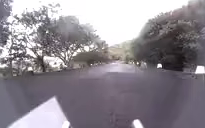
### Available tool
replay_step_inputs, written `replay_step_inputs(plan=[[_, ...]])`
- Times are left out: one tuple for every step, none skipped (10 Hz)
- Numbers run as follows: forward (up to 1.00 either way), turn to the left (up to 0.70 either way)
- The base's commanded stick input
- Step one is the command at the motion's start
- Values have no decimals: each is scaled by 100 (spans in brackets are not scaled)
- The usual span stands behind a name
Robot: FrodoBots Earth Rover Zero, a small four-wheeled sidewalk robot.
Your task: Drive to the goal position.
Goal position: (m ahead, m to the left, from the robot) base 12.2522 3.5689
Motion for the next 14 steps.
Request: replay_step_inputs(plan=[[100, -40], [100, -40], [100, -40], [100, -40], [100, 0], [100, 0], [100, 0], [100, 0], [100, 0], [100, 0], [100, 0], [100, 0], [100, 0], [100, 0]])
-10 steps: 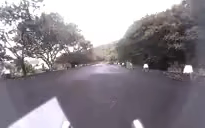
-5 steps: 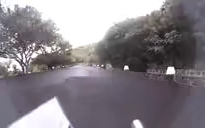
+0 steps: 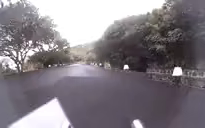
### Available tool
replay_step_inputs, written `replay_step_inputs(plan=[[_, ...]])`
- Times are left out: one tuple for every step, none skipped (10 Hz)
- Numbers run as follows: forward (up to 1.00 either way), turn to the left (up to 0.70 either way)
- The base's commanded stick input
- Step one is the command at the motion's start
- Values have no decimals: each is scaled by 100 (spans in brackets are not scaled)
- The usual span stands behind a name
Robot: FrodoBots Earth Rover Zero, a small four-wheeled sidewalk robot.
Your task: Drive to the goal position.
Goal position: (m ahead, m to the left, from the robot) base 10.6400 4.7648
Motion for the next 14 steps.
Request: replay_step_inputs(plan=[[100, 0], [100, 0], [100, 0], [100, 0], [100, 0], [100, 0], [100, 0], [100, 0], [100, 0], [100, 0], [100, 0], [100, 0], [100, 0], [100, 0]])
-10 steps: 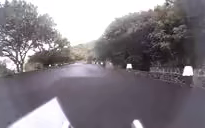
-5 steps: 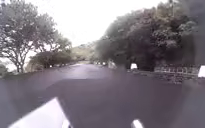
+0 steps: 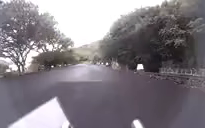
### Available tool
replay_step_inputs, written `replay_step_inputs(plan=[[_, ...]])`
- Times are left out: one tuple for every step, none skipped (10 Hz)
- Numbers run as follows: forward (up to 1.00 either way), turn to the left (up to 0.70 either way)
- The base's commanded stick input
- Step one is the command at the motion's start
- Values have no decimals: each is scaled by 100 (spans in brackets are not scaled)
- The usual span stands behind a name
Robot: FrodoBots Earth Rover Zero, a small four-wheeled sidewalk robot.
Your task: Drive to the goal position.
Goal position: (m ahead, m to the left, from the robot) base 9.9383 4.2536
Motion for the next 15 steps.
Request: replay_step_inputs(plan=[[100, 0], [100, 0], [100, 0], [100, 0], [100, 0], [100, 0], [100, 0], [100, 0], [100, 0], [100, 0], [100, 0], [100, 0], [100, 0], [100, 0], [100, 0]])
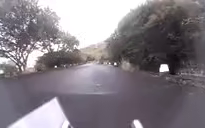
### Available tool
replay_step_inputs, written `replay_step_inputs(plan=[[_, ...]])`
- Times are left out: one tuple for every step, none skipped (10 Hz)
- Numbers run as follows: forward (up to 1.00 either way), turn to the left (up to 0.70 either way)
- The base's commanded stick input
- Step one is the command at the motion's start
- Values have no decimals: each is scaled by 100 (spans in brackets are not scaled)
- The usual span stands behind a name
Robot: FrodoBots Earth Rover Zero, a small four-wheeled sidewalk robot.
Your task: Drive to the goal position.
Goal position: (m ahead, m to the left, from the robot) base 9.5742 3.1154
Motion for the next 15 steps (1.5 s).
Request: replay_step_inputs(plan=[[100, 0], [100, 0], [100, 0], [100, 0], [100, 0], [100, 0], [100, 0], [100, 0], [100, 0], [100, 0], [100, 0], [100, 0], [100, 0], [100, 0], [100, 0]])
